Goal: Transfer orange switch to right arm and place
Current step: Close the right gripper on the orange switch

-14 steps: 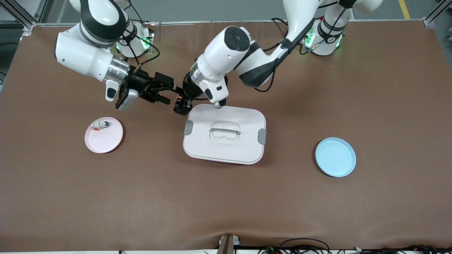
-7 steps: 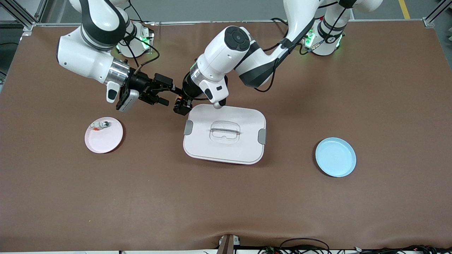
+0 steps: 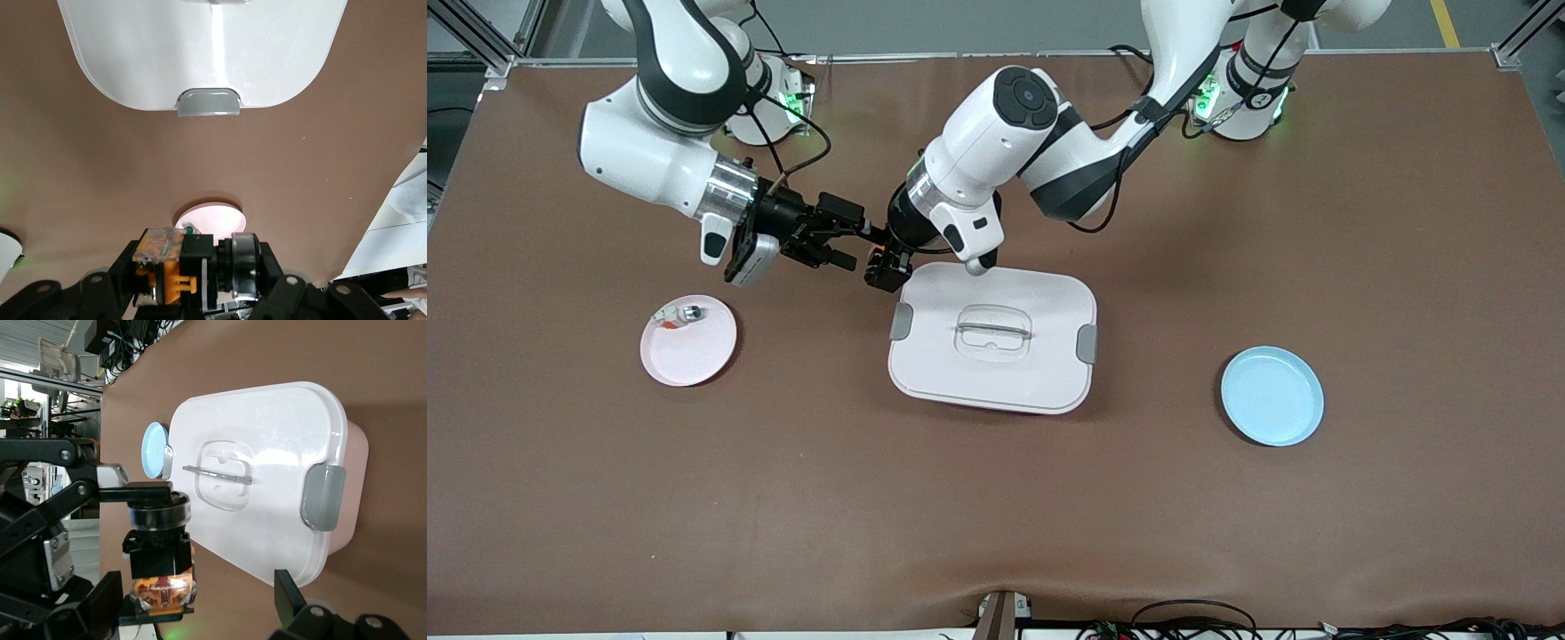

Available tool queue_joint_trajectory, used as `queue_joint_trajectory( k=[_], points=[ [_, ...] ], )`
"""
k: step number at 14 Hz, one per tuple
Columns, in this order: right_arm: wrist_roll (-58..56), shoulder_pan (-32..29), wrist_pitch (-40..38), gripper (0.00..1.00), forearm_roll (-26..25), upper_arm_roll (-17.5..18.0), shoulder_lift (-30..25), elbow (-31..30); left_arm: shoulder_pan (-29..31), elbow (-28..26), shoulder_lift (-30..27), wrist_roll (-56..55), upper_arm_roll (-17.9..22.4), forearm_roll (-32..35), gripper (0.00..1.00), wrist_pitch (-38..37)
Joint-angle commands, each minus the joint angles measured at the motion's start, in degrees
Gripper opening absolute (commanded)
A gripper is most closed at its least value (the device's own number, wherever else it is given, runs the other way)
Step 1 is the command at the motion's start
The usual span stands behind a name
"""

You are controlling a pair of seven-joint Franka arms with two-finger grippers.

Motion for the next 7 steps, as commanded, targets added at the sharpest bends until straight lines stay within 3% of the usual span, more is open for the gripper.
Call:
queue_joint_trajectory(
  k=[1, 5, 7],
  points=[
    [-2.6, 0.5, 0.9, 1.00, 3.9, 0.1, 0.3, -0.6, -0.5, 1.2, 0.1, -0.9, 0.5, -0.5, 0.00, -0.9],
    [-2.7, 0.7, 0.9, 0.97, 3.8, 0.1, 0.3, -0.5, -0.7, 1.2, 0.3, -0.8, 0.5, -0.5, 0.00, -0.8],
    [-2.8, 1.2, 0.9, 0.69, 3.8, 0.1, 0.3, -0.4, -0.7, 1.2, 0.3, -0.8, 0.5, -0.5, 0.00, -0.7]
  ],
)
